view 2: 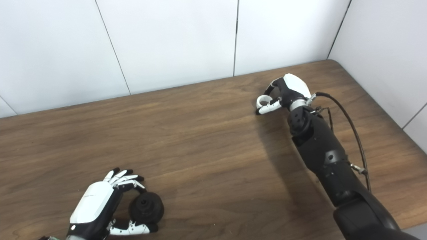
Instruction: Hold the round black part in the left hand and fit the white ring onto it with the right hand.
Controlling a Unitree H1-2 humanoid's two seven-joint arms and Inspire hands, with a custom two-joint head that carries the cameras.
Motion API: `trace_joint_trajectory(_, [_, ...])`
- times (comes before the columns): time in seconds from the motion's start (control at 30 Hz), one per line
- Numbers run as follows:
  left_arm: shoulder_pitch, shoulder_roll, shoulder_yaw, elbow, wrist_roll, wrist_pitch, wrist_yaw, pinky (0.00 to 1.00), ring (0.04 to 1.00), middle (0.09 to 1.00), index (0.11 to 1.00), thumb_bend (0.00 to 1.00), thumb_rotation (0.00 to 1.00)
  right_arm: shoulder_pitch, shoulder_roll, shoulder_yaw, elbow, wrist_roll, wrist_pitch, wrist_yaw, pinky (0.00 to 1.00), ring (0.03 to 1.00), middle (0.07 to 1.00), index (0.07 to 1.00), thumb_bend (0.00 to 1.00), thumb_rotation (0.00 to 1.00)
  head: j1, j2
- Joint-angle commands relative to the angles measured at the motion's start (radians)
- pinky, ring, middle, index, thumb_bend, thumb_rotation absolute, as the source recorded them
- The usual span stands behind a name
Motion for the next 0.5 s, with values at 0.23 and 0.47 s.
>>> trace_joint_trajectory(0.23, [-0.004, 0.004, -0.003, -0.009, 0.02, 0.01, -0.014, 1.0, 0.915, 0.785, 0.483, 0.52, 0.05, 0.021, -0.045, 0.022, -0.175, -0.001, -0.001, 0.047, 0.84, 0.923, 0.823, 0.486, 0.52, 0.13, 0.019, 0.004])
trace_joint_trajectory(0.47, [-0.004, -0.011, -0.012, -0.018, 0.035, 0.028, -0.026, 1.0, 0.91, 0.785, 0.483, 0.52, 0.05, 0.047, -0.038, 0.086, -0.393, -0.015, -0.021, 0.134, 0.84, 0.928, 0.825, 0.485, 0.52, 0.13, 0.05, 0.005])
